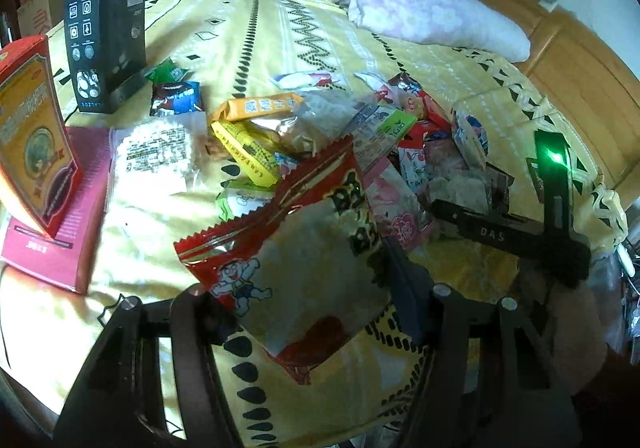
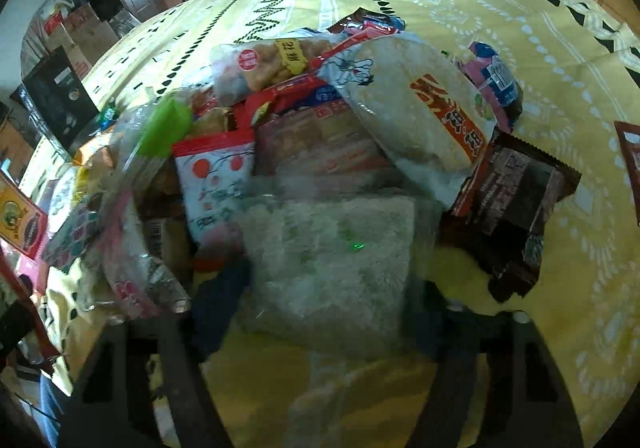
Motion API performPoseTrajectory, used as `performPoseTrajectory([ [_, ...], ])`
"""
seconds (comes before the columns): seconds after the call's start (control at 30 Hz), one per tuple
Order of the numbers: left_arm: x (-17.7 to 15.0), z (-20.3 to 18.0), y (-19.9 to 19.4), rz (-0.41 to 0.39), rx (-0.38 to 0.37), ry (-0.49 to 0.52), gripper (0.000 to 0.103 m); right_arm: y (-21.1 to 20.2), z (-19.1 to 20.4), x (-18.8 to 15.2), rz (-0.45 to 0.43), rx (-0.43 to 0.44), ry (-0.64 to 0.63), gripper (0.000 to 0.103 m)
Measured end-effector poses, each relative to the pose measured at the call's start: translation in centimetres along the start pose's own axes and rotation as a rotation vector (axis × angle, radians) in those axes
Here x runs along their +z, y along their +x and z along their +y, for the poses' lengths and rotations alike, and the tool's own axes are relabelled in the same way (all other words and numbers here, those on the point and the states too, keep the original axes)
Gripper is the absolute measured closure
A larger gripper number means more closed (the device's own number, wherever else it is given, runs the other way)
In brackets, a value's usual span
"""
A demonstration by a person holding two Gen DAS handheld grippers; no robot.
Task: Organize snacks
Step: 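Grasp the red-white cartoon snack bag with left tool while right grasps clear speckled bag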
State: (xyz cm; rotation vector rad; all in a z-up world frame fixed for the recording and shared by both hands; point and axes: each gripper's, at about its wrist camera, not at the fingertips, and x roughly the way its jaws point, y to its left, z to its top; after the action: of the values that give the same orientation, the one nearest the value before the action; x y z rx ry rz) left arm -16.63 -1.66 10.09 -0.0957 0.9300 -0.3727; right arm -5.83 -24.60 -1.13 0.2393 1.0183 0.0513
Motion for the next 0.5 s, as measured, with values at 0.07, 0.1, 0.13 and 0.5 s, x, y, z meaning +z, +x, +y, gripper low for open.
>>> performPoseTrajectory([
  [0.07,0.1,-0.2,-0.4,-0.013,0.002,0.016,0.040,-0.8,-0.1,-0.3,-0.003,0.024,0.010,0.043],
  [0.1,0.2,-0.3,-0.7,-0.022,0.008,0.028,0.040,-1.4,-0.3,-0.4,-0.011,0.032,0.016,0.043],
  [0.13,0.4,-0.4,-1.1,-0.035,0.020,0.047,0.040,-2.1,-0.3,-0.6,-0.025,0.040,0.019,0.043],
  [0.5,2.6,0.4,-3.2,-0.100,0.100,0.075,0.041,-11.7,0.5,0.3,-0.231,0.120,0.039,0.044],
])
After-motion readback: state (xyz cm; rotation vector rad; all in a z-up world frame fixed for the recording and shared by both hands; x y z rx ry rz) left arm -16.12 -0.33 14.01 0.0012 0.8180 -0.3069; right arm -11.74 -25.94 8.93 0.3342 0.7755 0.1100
